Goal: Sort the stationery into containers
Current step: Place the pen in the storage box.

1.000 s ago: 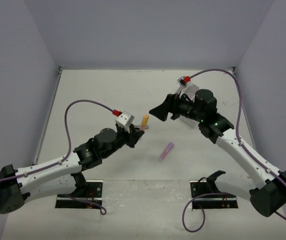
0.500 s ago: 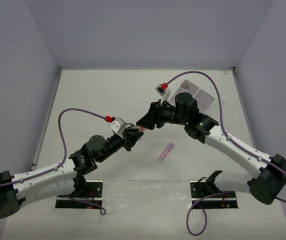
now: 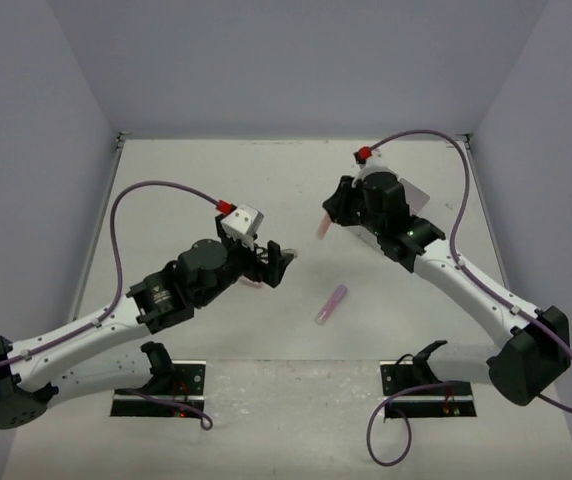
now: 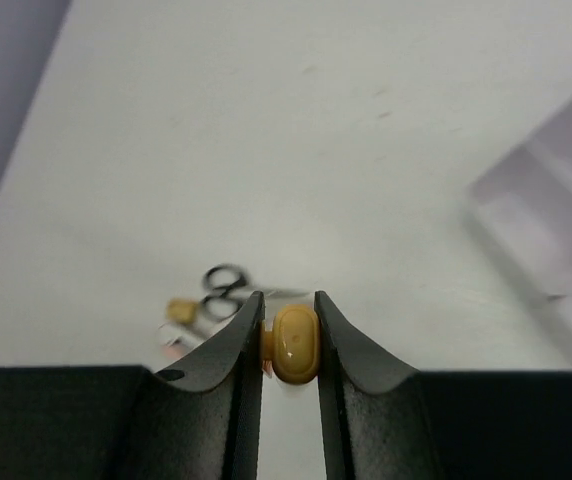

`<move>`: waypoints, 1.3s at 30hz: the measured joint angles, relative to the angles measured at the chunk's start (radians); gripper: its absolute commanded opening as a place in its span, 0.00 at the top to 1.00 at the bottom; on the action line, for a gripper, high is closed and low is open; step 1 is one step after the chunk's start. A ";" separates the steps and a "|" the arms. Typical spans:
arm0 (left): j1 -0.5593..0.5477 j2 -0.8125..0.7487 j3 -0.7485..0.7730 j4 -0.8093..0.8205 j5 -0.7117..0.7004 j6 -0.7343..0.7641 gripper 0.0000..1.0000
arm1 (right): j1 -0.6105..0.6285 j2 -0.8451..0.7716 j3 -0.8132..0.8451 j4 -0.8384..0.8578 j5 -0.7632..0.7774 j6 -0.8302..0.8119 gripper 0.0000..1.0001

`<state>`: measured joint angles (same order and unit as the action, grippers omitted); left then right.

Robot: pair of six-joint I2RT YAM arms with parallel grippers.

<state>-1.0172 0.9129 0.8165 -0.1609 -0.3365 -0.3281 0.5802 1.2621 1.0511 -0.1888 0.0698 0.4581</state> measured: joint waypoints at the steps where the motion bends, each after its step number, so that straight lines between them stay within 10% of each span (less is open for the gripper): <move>1: 0.000 0.000 0.058 -0.079 -0.024 -0.010 0.00 | -0.026 0.002 0.003 0.000 0.092 -0.019 1.00; 9: 0.000 -0.155 0.092 -0.386 -0.090 0.005 0.00 | -0.117 0.188 0.139 0.140 0.500 -0.222 1.00; 23: 0.000 -0.445 -0.076 -0.382 -0.098 0.036 0.00 | -0.155 0.384 0.169 0.310 0.588 -0.371 0.98; 27: 0.000 -0.410 -0.077 -0.379 -0.096 0.037 0.00 | -0.155 0.403 0.169 0.344 0.580 -0.380 0.85; 31: 0.000 -0.380 -0.079 -0.380 -0.095 0.037 0.00 | -0.155 0.443 0.169 0.344 0.566 -0.380 0.47; 39: 0.000 -0.354 -0.067 -0.383 -0.099 0.022 0.00 | -0.146 0.429 0.182 0.255 0.534 -0.349 0.25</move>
<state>-1.0168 0.5594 0.7498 -0.5439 -0.4360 -0.3061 0.4343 1.6912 1.2334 0.0657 0.6037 0.1095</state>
